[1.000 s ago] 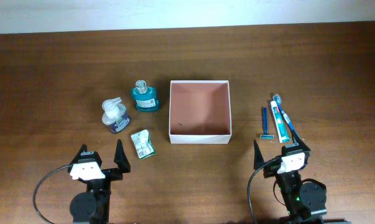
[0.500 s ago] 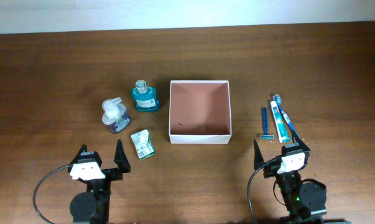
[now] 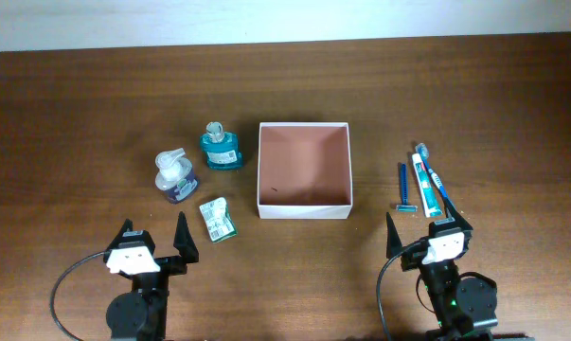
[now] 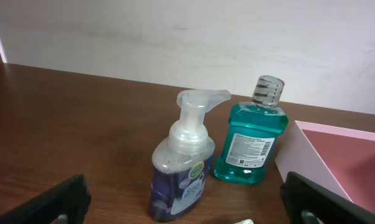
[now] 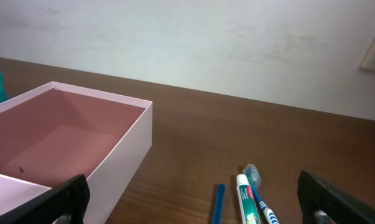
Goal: Pack container
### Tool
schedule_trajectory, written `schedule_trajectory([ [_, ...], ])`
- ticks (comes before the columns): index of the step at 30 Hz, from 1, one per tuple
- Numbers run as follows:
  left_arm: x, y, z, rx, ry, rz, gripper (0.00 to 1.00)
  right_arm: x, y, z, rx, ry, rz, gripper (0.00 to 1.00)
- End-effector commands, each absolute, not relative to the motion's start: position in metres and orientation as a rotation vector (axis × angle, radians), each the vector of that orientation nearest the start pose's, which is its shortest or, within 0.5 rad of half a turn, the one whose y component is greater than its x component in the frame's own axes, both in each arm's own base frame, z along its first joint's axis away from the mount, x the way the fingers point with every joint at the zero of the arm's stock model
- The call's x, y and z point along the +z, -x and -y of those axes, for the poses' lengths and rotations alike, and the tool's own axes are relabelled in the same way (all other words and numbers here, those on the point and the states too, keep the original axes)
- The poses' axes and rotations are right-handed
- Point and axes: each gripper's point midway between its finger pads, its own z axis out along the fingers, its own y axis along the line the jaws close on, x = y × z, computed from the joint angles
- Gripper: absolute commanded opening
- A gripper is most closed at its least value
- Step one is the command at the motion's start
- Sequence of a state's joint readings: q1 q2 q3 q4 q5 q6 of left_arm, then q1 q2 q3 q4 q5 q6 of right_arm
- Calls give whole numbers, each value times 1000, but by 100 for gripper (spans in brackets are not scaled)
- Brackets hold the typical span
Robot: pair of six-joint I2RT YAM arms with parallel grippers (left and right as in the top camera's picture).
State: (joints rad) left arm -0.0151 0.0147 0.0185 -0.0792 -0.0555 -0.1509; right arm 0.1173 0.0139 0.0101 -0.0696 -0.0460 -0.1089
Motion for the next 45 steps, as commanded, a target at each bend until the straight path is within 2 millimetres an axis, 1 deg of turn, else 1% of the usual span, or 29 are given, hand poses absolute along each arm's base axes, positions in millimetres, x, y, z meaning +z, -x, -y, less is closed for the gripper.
schedule_trajectory([
  [1, 157, -246, -6, -76, 144, -1641, 99, 157, -244, -33, 31, 207, -1632, 98],
  [31, 157, -246, -6, -76, 144, -1641, 99, 157, -244, -33, 32, 207, -1632, 98],
  [36, 157, -246, -6, -76, 144, -1641, 99, 156, -244, -35, 60, 196, -1637, 98],
  [40, 157, -246, -6, -76, 144, -1641, 99, 156, -244, -36, 115, 139, -1643, 98],
  [45, 157, -246, -6, -76, 144, -1641, 99, 156, -244, -36, 121, 134, -1643, 98],
])
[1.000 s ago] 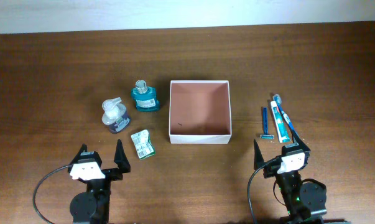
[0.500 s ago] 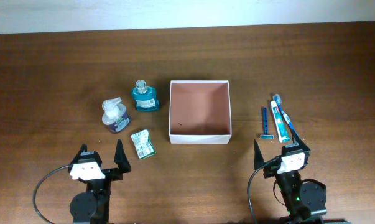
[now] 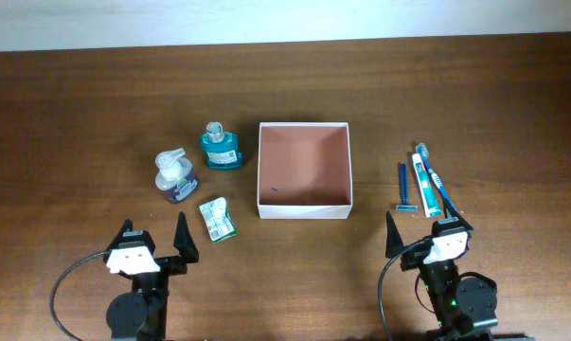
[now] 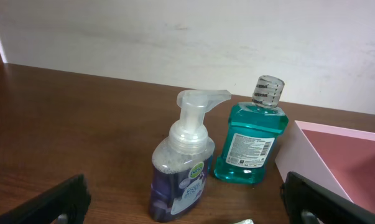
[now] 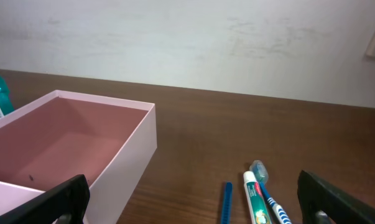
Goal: Pack container
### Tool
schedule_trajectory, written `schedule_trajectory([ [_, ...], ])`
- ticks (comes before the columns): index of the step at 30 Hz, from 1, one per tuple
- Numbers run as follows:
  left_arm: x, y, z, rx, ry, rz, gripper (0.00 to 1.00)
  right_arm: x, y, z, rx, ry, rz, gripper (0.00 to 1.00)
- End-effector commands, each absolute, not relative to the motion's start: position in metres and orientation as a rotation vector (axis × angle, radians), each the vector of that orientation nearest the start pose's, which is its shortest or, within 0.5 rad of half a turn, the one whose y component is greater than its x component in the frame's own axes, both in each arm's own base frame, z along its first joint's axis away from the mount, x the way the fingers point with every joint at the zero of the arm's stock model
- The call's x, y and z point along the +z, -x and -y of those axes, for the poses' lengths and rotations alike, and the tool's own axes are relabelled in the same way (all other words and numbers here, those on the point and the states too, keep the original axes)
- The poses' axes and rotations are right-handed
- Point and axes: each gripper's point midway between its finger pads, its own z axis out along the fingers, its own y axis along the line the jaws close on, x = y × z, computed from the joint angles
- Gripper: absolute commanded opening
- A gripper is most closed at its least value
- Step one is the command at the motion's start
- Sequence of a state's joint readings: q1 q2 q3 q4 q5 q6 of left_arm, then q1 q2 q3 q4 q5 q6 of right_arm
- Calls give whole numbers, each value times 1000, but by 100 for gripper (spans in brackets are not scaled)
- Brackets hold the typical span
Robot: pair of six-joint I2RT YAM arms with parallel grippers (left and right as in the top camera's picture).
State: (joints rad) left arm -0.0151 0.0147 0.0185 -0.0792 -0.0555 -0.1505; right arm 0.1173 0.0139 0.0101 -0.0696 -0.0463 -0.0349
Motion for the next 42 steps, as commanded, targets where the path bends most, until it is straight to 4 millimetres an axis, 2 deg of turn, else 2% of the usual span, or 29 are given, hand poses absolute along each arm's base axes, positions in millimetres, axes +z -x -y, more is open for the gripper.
schedule_trajectory([
  [1, 157, -246, -6, -76, 144, -1641, 99, 157, -243, -36, 124, 137, -1642, 98],
  [3, 157, -246, -6, -76, 144, -1641, 99, 161, -242, -39, 136, 147, -1635, 98],
  [7, 157, -246, -6, -76, 144, -1641, 99, 184, -239, -38, 145, 133, -1614, 98],
  [13, 157, -246, -6, -76, 144, -1641, 99, 224, -236, -22, 69, 66, -1657, 98],
  [15, 157, -246, -6, -76, 144, -1641, 99, 232, -240, -21, 62, 63, -1695, 98],
  [19, 157, -246, -6, -76, 144, -1641, 99, 238, -253, -22, 56, 66, -1774, 98],
  [26, 157, -246, -6, -76, 144, -1641, 99, 248, -286, -25, 30, 89, -1959, 98],
  [35, 157, -246, -6, -76, 144, -1641, 99, 251, -316, -28, 0, 131, -2296, 98],
  [38, 157, -246, -6, -76, 144, -1641, 99, 250, -325, -29, -3, 134, -2346, 98],
  [42, 157, -246, -6, -76, 144, -1641, 99, 239, -331, -30, -5, 138, -2383, 98],
])
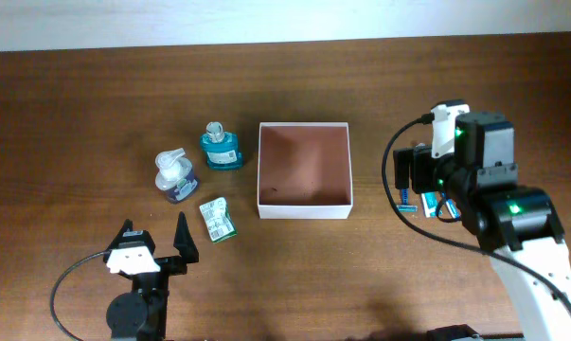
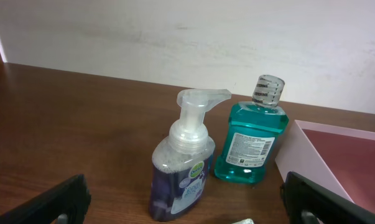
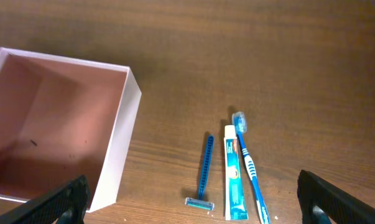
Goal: Pack container
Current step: 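Move the right gripper over the blue razor beside the box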
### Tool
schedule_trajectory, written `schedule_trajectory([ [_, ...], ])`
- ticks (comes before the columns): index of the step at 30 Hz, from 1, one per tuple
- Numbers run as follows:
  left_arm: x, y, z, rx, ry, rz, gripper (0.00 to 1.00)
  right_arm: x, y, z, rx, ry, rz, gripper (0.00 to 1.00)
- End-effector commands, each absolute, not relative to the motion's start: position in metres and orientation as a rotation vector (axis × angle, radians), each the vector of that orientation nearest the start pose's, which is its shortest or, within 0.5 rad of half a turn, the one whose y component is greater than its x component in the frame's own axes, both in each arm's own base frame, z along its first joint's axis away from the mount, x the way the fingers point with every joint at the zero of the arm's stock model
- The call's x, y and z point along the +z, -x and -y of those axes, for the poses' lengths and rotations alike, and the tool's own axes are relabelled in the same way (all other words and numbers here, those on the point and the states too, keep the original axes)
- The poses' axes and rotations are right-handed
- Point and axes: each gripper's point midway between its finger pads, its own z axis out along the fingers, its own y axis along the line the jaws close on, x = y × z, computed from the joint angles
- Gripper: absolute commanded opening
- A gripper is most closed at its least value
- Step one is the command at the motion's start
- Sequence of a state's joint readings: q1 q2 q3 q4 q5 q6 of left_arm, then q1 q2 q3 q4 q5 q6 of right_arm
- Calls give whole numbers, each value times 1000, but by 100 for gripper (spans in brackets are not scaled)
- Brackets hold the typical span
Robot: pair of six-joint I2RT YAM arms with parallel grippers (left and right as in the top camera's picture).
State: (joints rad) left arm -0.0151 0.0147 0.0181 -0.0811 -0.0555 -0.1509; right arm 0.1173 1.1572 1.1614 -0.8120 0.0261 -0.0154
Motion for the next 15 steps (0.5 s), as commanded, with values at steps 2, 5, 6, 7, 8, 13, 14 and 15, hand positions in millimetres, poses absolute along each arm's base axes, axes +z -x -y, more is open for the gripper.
schedule_trajectory([
  [2, 157, -246, -6, -76, 144, -1641, 99, 236, -331, -29, -6, 139, -2398, 98],
  [5, 157, -246, -6, -76, 144, -1641, 99, 234, -331, -29, -6, 140, -2405, 98],
  [6, 157, -246, -6, -76, 144, -1641, 99, 234, -331, -29, -6, 139, -2405, 98],
  [7, 157, -246, -6, -76, 144, -1641, 99, 234, -331, -29, -6, 139, -2406, 99],
  [8, 157, -246, -6, -76, 144, -1641, 99, 233, -331, -30, -7, 140, -2409, 97],
  [13, 157, -246, -6, -76, 144, -1641, 99, 213, -331, -30, -10, 143, -2484, 64],
  [14, 157, -246, -6, -76, 144, -1641, 99, 207, -330, -30, -6, 127, -2510, 63],
  [15, 157, -246, -6, -76, 144, -1641, 99, 200, -330, -30, 2, 99, -2537, 63],
])
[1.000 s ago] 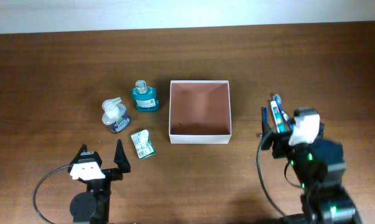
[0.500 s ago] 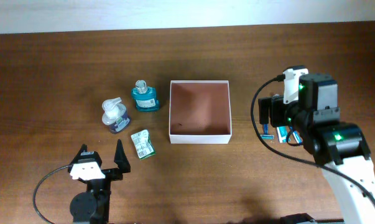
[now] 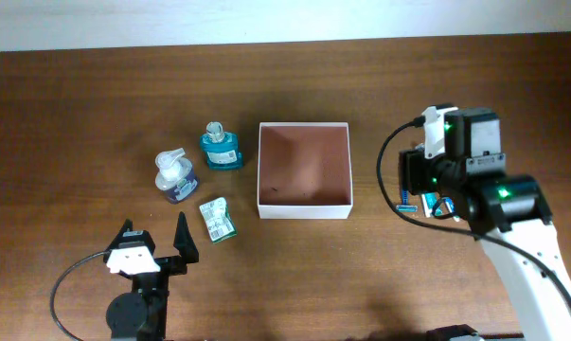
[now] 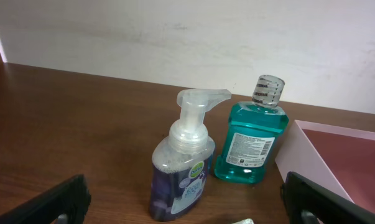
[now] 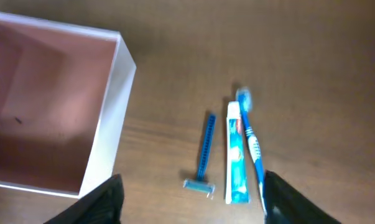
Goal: Pack container
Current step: 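Move the right gripper over the blue razor beside the box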
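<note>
An open white box with a pink inside [image 3: 304, 210] stands mid-table; its near wall [image 5: 106, 140] shows in the right wrist view. A blue razor [image 5: 204, 155], a toothpaste tube [image 5: 236, 152] and a blue toothbrush [image 5: 252, 146] lie side by side to its right. My right gripper [image 5: 192, 202] hangs open above them, empty. A purple soap pump bottle [image 4: 182, 168], a teal mouthwash bottle [image 4: 252, 137] and a green packet [image 3: 218, 218] sit left of the box. My left gripper [image 3: 154, 237] rests open at the table's front, facing the bottles.
The right arm [image 3: 465, 166] covers most of the toothpaste and toothbrush in the overhead view; only the razor head [image 3: 405, 206] peeks out. A pale wall [image 4: 187, 37] runs behind the wooden table [image 3: 77, 104].
My right gripper is closer to the razor, toothpaste and toothbrush, which look larger. Its fingers stand somewhat narrower but still open. The left arm has not moved.
Both grippers rested open at the table's front edge, the right one facing the box and toiletries. The right wrist then sat slightly higher. Later the right arm was up over the toiletries looking down, and now it is nearer to them.
</note>
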### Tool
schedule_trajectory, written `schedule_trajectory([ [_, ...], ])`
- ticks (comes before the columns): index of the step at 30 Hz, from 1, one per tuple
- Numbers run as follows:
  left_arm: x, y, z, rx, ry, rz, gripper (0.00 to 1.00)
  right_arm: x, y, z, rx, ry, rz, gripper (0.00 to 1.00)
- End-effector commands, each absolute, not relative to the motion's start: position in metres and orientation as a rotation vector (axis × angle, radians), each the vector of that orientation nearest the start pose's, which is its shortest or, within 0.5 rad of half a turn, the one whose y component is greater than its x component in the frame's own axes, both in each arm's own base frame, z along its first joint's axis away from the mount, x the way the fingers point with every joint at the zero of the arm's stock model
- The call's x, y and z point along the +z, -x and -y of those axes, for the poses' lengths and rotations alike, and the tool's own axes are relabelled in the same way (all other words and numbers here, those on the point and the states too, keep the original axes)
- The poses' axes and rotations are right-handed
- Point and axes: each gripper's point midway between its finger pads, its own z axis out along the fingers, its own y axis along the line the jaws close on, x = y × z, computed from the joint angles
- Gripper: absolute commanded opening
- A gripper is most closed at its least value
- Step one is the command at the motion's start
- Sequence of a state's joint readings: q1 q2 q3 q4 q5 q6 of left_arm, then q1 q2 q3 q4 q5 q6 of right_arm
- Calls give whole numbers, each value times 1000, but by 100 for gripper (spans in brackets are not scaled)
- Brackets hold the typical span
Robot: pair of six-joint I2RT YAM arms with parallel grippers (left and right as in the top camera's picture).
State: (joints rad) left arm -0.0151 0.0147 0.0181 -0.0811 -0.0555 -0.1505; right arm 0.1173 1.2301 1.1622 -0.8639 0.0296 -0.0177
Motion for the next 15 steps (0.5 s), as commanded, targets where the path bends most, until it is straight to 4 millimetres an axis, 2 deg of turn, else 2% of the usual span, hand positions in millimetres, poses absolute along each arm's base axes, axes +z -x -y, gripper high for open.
schedule_trajectory([
  [1, 157, -246, -6, -76, 144, -1641, 99, 193, -331, -30, 10, 66, -2565, 63],
  [10, 157, -246, -6, -76, 144, -1641, 99, 127, -338, -32, 18, -41, -2781, 63],
  [15, 157, -246, -6, -76, 144, -1641, 100, 101, -341, -31, -1, -41, -2850, 57],
])
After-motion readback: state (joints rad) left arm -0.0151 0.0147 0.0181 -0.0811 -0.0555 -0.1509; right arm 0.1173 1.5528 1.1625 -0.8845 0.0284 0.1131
